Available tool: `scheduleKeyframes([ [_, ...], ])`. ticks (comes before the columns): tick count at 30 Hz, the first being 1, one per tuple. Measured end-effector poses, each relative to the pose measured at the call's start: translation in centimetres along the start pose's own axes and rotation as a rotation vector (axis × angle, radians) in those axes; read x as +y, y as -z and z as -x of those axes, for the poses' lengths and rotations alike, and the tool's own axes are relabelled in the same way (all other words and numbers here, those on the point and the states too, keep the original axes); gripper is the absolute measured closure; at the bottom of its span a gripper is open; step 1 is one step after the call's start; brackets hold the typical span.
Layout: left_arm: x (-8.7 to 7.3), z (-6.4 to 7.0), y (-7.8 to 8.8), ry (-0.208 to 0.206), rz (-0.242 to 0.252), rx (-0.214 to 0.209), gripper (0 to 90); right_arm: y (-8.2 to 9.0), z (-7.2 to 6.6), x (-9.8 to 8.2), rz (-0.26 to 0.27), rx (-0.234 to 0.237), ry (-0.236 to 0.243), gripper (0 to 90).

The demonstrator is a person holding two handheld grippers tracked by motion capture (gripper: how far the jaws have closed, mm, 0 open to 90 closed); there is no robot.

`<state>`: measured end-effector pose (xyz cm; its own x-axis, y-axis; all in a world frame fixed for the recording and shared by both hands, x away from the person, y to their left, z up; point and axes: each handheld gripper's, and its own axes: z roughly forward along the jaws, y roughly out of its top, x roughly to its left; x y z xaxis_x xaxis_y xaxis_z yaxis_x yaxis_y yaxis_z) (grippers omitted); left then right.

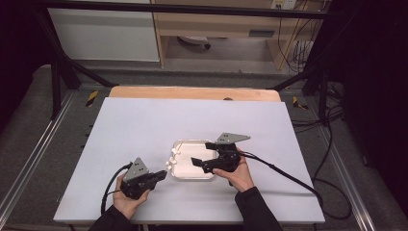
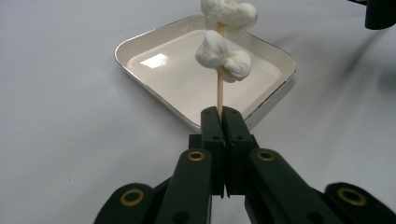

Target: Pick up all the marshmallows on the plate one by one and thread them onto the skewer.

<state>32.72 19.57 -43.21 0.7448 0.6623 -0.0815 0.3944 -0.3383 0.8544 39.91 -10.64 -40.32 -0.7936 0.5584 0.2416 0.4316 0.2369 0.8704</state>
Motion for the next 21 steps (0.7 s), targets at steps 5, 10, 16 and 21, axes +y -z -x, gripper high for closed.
scheduleKeyframes([
  [5, 0.1, -0.1, 0.1, 0.015, -0.003, -0.005, 89.0, 1.4, 1.3, -0.9, -0.025, -0.05, -0.012, 6.5],
  [10, 0.2, -0.4, 0.3, 0.029, -0.004, -0.012, 88.9, 3.1, 2.4, -1.9, -0.067, -0.096, -0.012, 3.1],
  [16, 0.5, -0.7, 0.4, 0.041, -0.017, -0.01, 88.9, 5.0, 3.6, -3.4, -0.095, -0.157, -0.012, 0.8],
  [21, 0.9, -0.7, 0.3, 0.042, -0.031, -0.011, 88.9, 6.1, 4.5, -4.8, -0.123, -0.182, -0.018, 0.7],
])
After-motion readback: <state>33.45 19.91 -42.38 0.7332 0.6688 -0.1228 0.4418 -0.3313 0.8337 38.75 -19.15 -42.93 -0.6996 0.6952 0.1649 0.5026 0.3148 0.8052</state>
